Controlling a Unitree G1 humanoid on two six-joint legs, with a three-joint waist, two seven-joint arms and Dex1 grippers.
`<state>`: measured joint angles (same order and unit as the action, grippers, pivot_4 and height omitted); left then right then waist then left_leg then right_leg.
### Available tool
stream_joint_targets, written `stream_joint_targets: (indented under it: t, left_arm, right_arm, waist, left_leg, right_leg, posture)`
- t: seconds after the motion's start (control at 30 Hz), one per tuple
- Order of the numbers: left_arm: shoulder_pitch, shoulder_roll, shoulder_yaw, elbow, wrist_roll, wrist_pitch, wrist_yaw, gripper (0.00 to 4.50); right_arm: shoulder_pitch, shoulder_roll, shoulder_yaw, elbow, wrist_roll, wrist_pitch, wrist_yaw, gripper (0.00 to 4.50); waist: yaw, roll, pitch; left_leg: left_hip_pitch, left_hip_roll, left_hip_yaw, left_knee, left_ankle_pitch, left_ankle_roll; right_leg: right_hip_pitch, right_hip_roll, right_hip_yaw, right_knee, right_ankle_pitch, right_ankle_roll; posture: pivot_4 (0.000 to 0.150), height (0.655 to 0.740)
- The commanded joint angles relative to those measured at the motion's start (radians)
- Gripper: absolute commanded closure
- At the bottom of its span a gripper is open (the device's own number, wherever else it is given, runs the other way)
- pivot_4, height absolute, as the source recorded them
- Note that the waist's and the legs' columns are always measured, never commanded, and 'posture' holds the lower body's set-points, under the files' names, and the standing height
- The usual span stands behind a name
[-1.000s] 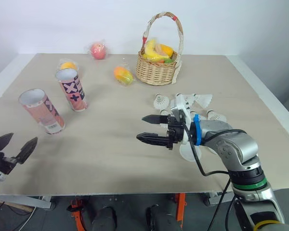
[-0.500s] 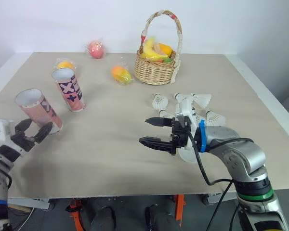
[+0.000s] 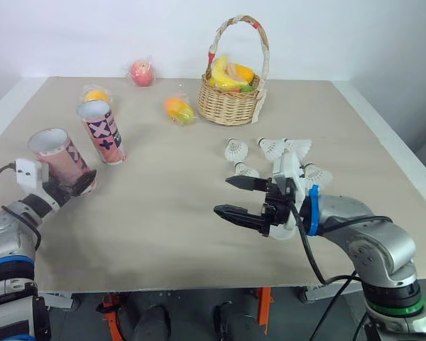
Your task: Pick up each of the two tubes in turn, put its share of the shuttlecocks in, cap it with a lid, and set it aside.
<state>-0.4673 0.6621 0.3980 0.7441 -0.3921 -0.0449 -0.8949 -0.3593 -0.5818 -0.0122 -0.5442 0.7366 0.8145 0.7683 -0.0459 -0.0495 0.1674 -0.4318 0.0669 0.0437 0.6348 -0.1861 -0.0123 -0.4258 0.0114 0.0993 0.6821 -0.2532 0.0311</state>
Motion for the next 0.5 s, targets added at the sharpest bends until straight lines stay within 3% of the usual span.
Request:
stream_joint_targets:
  t: [0.03, 0.5]
  left_arm:
    - [0.018, 0.027, 0.018, 0.004, 0.000, -0.033, -0.010, 0.00]
    - [0.002, 0.020, -0.019, 0.008, 0.048, -0.122, 0.009, 0.00]
  right_arm:
    - [0.004, -0.017, -0.040, -0.049, 0.031, 0.000, -0.015, 0.07]
    - [-0.013, -0.034, -0.023, -0.033, 0.040, -0.013, -0.009, 0.07]
  waist:
    - [0.000, 0.000, 0.000]
    - [0.001, 0.000, 0.000]
  left_leg:
    - [0.000, 0.000, 0.000, 0.000, 0.000, 0.000]
    - [0.000, 0.000, -0.002, 0.001, 0.000, 0.000]
  right_leg:
    - [0.000, 0.000, 0.000, 0.000, 0.000, 0.000]
    - [0.001, 0.000, -0.001, 0.000, 0.000, 0.000]
  posture:
    - [0.150, 0.7400]
    - [0.150, 0.7400]
